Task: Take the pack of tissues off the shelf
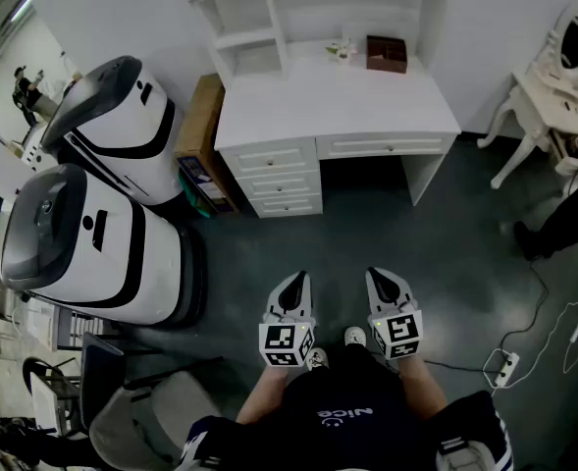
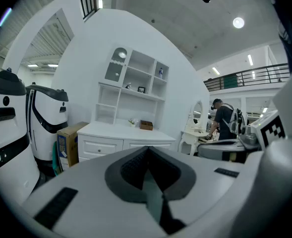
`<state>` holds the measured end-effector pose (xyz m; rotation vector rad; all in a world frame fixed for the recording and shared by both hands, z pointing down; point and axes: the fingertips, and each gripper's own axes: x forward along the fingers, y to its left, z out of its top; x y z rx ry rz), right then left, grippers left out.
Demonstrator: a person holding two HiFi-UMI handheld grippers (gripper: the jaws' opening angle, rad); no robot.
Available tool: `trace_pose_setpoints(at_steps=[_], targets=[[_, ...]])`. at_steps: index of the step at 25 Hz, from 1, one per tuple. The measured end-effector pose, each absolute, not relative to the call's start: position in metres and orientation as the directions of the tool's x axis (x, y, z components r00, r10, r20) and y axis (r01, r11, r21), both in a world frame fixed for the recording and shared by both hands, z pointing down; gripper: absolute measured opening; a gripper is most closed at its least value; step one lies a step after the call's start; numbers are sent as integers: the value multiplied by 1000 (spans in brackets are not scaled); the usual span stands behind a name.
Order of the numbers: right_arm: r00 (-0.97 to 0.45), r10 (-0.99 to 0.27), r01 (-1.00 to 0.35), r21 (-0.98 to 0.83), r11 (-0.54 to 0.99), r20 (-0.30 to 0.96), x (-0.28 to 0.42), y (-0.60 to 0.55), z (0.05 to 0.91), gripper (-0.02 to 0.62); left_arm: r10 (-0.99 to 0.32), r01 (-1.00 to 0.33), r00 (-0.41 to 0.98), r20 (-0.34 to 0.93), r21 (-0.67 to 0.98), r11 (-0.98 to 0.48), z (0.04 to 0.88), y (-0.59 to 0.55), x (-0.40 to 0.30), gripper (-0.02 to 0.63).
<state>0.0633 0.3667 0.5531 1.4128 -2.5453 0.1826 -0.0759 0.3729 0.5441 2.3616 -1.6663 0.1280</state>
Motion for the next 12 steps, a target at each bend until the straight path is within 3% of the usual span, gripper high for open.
trace_pose_setpoints(at_steps=[12], targets=[[-496,-836,-857,21,515,236,67,380,549,8,-919,-936,344,191,150,-319,542,388,-77,3]])
